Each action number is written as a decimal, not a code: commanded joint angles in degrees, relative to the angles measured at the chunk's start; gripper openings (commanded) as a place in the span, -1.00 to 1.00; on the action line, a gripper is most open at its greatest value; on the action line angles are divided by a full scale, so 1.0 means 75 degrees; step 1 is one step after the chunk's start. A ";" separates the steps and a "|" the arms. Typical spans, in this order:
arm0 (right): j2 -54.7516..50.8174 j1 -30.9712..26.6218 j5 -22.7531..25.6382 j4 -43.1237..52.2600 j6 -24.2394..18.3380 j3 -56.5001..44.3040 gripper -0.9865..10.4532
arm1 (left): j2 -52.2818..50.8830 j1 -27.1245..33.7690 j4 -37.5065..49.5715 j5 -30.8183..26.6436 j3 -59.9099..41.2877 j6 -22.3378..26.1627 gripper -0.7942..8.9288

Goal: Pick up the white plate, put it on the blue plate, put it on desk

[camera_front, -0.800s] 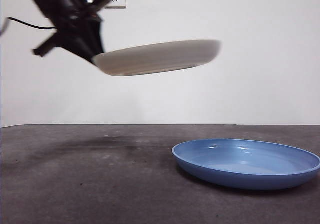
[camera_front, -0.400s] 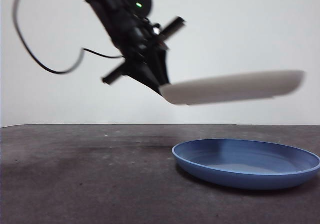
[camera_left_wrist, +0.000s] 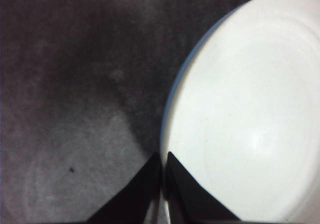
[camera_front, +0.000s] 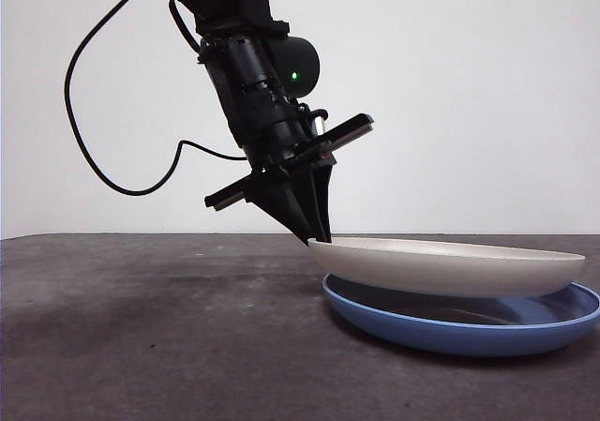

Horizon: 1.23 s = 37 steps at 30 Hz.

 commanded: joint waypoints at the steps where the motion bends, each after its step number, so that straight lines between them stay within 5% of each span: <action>1: 0.0023 0.0017 0.0015 0.0032 -0.0114 0.0166 0.31 | 0.0291 -0.0073 0.0029 0.0047 0.0254 0.0096 -0.82; 29: 0.0023 0.0017 0.0184 0.0032 -0.0175 0.0166 0.31 | 0.0312 -0.0356 0.0309 0.0038 0.0262 0.0510 -0.75; 37: 0.0023 0.0017 0.0184 0.0032 -0.0175 0.0166 0.31 | 0.0312 -0.0356 0.0169 0.0038 0.0571 0.0618 0.04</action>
